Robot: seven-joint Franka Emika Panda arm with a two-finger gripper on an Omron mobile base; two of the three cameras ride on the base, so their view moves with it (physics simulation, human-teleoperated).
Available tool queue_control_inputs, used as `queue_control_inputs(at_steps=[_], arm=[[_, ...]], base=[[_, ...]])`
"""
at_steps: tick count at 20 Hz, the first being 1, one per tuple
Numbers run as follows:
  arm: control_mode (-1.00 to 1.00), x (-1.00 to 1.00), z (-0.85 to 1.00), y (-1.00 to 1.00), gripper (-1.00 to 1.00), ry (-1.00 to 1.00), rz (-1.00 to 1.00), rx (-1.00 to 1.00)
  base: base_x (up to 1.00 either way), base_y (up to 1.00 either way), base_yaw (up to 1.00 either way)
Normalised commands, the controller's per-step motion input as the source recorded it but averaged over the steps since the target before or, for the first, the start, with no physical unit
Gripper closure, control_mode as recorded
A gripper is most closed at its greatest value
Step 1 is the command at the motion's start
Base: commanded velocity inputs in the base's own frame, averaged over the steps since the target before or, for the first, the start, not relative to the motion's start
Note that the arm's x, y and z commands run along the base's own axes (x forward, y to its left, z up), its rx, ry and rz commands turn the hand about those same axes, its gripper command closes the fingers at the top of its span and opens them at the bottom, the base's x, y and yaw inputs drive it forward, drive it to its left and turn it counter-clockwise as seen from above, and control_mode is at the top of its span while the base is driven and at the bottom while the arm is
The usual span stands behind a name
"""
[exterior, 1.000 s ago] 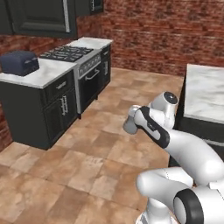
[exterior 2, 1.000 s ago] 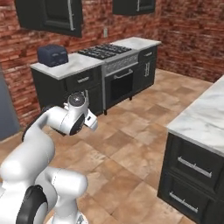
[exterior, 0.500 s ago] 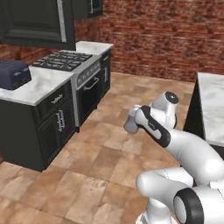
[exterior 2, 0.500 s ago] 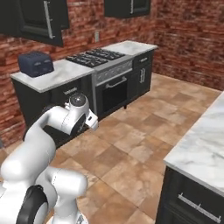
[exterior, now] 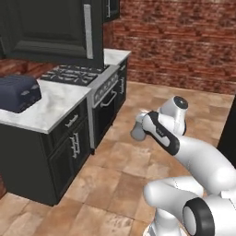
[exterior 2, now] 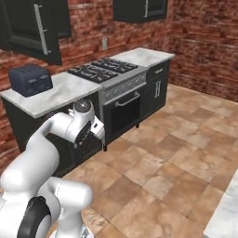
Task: Move the glass cup from next to the sink to the open cabinet. Then, move the bowl with the steak to the fridge to clear the area for faucet cleaning.
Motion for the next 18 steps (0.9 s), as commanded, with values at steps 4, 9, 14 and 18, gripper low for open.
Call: queue_control_inputs(at_steps=[4,9,14,18], arm=[[1.00,0.00,0.00,0.00,1.00,0.00,0.00,0.00],[1.00,0.00,0.00,0.00,1.00,0.00,0.00,0.00],[1.00,0.00,0.00,0.00,1.00,0.00,0.00,0.00],[1.00,0.00,0.00,0.00,1.00,0.00,0.00,0.00]], base=[[1.00,0.03,-0.05],[1.00,0.00,-0.08],[1.00,0.00,-0.07],[1.00,0.02,-0.04]])
